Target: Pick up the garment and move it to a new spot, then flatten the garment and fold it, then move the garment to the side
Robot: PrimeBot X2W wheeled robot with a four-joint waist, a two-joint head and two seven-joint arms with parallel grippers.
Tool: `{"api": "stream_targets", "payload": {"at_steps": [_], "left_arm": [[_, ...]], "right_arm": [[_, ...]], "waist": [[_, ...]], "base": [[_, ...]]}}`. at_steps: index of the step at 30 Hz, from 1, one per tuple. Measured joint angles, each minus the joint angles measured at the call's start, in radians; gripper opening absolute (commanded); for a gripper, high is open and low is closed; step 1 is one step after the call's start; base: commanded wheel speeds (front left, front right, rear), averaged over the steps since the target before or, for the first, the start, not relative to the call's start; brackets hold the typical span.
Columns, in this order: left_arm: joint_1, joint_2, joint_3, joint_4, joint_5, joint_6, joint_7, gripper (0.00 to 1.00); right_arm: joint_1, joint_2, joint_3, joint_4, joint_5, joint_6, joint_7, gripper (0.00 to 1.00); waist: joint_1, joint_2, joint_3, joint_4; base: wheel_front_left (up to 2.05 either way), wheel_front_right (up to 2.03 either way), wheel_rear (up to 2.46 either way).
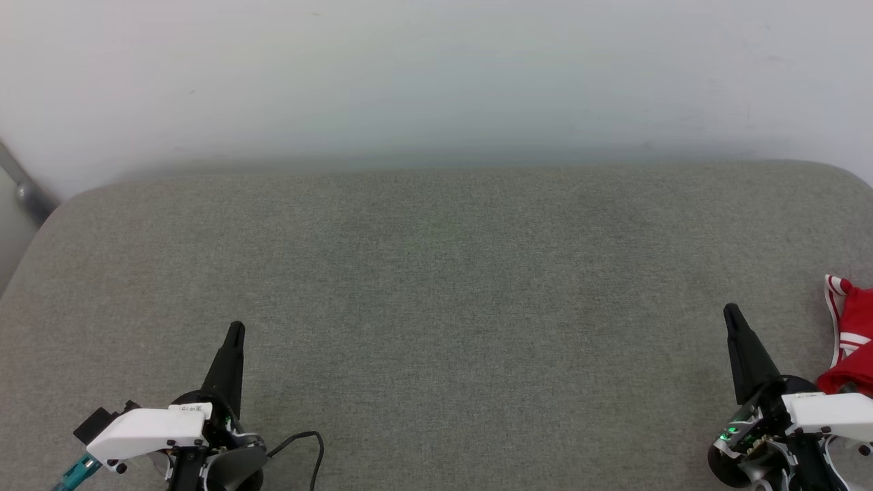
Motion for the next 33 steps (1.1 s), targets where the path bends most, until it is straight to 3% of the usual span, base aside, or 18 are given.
{"api": "stream_targets", "payload": {"at_steps": [33], "left_arm": [[0.000,0.000,0.000,0.000,0.000,0.000,0.000,0.00]], "right_arm": [[0.000,0.000,0.000,0.000,0.000,0.000,0.000,0.00]], "waist": [[0.0000,0.0000,0.000,0.000]], "base": [[0.00,0.00,0.00]]}}
